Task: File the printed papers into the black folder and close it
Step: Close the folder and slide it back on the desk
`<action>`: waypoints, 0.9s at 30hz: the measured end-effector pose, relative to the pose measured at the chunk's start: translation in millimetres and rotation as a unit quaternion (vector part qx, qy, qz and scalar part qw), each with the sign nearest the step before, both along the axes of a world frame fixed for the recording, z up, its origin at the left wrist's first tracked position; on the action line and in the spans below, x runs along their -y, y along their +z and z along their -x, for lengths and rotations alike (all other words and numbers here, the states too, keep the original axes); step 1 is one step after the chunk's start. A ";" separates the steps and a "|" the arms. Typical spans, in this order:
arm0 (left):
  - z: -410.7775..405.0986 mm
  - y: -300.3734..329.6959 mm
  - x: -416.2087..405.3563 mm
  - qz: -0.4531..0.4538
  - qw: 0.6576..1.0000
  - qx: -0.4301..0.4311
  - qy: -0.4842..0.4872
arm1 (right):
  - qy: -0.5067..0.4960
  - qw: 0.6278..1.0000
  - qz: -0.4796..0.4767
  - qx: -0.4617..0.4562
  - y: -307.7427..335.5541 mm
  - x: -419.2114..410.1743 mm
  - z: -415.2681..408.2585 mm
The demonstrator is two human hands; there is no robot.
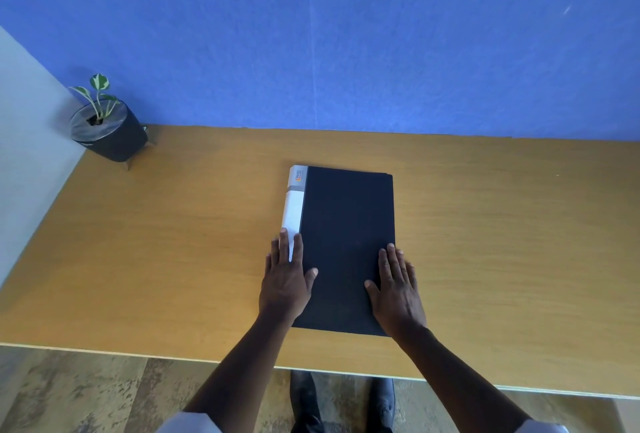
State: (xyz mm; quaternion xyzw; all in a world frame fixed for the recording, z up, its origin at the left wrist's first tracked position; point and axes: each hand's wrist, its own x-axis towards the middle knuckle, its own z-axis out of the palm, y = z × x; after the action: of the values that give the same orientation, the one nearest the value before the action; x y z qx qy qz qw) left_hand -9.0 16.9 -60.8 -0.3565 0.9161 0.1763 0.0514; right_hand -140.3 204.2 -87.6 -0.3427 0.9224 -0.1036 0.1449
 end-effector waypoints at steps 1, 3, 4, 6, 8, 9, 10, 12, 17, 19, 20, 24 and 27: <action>-0.4 0.4 -0.1 -0.012 1.000 -0.005 0.004 | 0.001 1.000 -0.001 -0.002 -0.1 0.0 -0.1; 1.5 2.9 -1.7 -0.042 0.999 -0.015 0.022 | 0.004 1.000 -0.006 -0.002 -0.4 -0.6 0.1; 2.9 4.9 -2.2 -0.055 0.998 -0.021 0.035 | 0.005 1.000 -0.011 -0.001 -0.3 -0.3 0.1; 7.1 10.9 -2.7 -0.077 0.994 -0.032 0.064 | 0.009 1.000 -0.026 -0.002 0.3 0.0 0.0; 10.6 17.2 -0.2 -0.097 0.989 -0.057 0.096 | 0.013 0.999 -0.030 -0.003 1.5 0.9 -1.5; 12.6 20.4 2.2 -0.107 0.985 -0.079 0.113 | 0.014 0.999 -0.029 -0.003 1.9 0.9 -2.0; 14.6 23.4 5.5 -0.120 0.977 -0.109 0.137 | 0.015 0.999 -0.028 -0.004 2.5 0.9 -2.3; 17.7 24.8 16.4 -0.168 0.948 -0.170 0.212 | 0.020 0.999 -0.032 -0.009 2.8 0.0 -2.0; 14.4 17.9 42.8 -0.286 0.889 -0.193 0.300 | 0.029 0.999 -0.043 -0.009 3.6 -1.3 -0.4; 10.4 10.5 46.9 -0.305 0.887 -0.198 0.286 | 0.026 0.999 -0.047 -0.010 3.5 -0.7 0.1; 9.0 9.3 48.2 -0.318 0.883 -0.197 0.283 | 0.023 0.999 -0.048 -0.009 3.3 -0.2 0.1; 4.1 15.7 49.3 -0.345 0.889 -0.175 0.246 | 0.018 0.998 -0.058 -0.008 1.4 0.4 -1.3; 1.4 18.2 51.7 -0.339 0.902 -0.158 0.217 | 0.022 0.998 -0.056 -0.008 1.2 -0.2 -2.0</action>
State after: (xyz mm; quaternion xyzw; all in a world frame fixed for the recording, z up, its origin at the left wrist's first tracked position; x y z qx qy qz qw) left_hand -10.4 -34.8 -42.6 -0.4750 0.6970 0.5370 -0.0159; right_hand -138.3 204.4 -86.4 -0.3547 0.9202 -0.0462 0.1589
